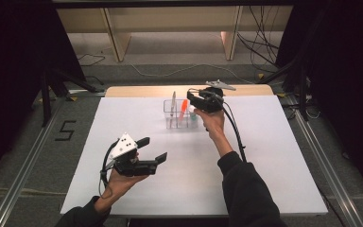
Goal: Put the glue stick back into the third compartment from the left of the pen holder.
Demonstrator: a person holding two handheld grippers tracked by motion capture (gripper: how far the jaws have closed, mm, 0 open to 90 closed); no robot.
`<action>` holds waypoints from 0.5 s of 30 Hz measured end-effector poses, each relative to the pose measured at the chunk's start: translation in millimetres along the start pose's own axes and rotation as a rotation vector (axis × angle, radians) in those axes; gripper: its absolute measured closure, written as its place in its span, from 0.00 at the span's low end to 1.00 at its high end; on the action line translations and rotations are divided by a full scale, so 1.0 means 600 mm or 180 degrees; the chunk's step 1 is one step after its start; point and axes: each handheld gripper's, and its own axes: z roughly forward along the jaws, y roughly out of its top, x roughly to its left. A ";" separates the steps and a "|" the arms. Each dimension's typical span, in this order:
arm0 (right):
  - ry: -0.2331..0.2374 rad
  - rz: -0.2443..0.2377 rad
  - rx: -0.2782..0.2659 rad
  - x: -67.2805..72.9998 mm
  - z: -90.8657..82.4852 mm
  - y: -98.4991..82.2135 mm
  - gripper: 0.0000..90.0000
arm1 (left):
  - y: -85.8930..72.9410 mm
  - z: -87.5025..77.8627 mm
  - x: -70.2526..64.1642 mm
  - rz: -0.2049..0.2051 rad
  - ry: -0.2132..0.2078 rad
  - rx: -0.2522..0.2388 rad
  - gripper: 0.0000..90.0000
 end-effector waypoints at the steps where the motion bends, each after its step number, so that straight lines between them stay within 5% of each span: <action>1: 0.0009 -0.0018 -0.0001 0.000 -0.004 0.003 0.45 | 0.000 0.000 0.000 0.0000 0.0003 -0.0001 0.17; 5: 0.0099 -0.0080 0.0060 0.002 -0.027 0.014 0.41 | 0.000 0.001 0.000 0.0004 0.0009 0.0010 0.17; 15: 0.0374 -0.0512 0.0319 0.029 -0.085 0.006 0.36 | -0.001 0.001 0.002 0.0002 0.0029 0.0016 0.17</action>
